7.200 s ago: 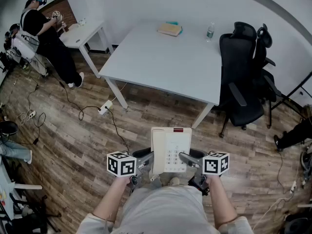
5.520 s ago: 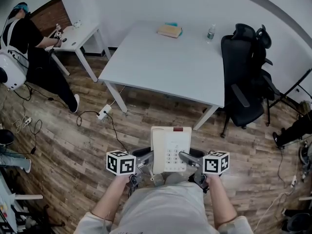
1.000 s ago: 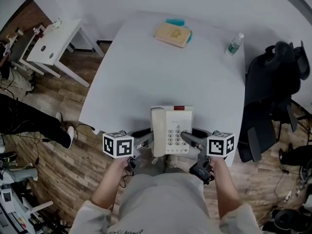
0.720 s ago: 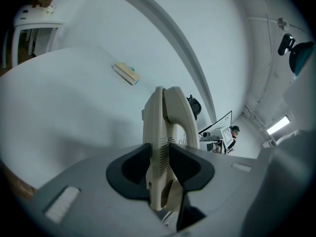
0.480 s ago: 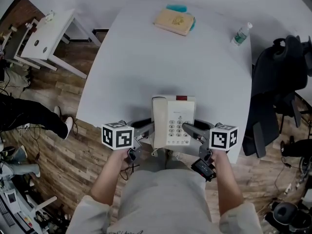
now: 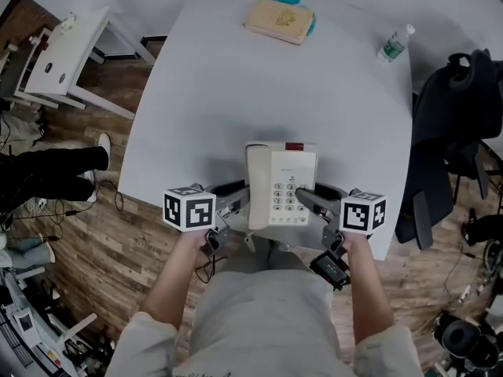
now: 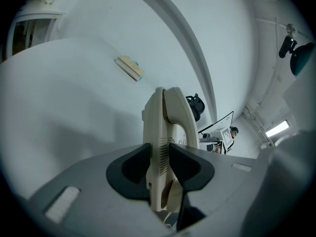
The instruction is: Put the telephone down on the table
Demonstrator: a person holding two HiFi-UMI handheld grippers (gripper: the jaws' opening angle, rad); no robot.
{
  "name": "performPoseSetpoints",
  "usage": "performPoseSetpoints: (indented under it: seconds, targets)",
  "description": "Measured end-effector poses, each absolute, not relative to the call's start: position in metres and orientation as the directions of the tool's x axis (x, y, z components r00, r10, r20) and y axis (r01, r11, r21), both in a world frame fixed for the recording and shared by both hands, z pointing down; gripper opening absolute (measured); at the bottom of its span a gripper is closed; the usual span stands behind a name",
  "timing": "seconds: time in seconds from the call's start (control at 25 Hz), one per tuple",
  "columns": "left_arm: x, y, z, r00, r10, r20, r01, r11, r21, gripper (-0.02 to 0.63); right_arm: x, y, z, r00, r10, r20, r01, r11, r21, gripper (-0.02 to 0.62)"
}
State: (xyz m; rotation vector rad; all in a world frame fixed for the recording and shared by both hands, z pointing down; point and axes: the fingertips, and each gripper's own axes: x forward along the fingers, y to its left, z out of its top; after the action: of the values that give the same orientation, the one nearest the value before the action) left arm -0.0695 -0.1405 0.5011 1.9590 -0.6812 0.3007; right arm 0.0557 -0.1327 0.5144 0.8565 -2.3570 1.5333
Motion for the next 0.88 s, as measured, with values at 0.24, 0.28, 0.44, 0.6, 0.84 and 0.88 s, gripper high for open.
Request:
performPoseSetpoints:
  seconds: [0.24,0.28,0.44,0.6,0.84,0.88]
  targets:
    - [-0.067,-0.157,0.513,0.814,-0.313,0.49,-0.577,-0.336,0.745,0.135,0.058,-0.148,0.527,-0.807,-0.361,0.467,-0.57,0.27,-0.776,0.219]
    - [-0.067,-0.159,0.515,0.815,-0.31,0.49,-0.576,-0.336,0.745,0.135,0.058,-0.15,0.528,-0.807,-0.362,0.467,-0.57,0.268,-0.777,0.219]
    - [-0.068,-0.164,0.521,0.817,-0.304,0.49,-0.572,-0.332,0.75,0.135,0.058,-0.155,0.534,-0.806,-0.363,0.468,-0.57,0.261,-0.779,0.22]
    - [-0.071,-0.173,0.53,0.814,-0.297,0.499,-0.577,-0.321,0.751,0.135,0.055,-0.163,0.544,-0.806,-0.356,0.473,-0.571,0.251,-0.782,0.219]
    - [-0.07,-0.18,0.545,0.816,-0.292,0.498,-0.574,-0.311,0.758,0.135,0.055,-0.17,0.558,-0.804,-0.352,0.48,-0.572,0.234,-0.787,0.219]
    - [-0.07,-0.181,0.547,0.817,-0.291,0.498,-0.573,-0.31,0.759,0.135,0.056,-0.17,0.56,-0.803,-0.351,0.481,-0.572,0.231,-0.787,0.221]
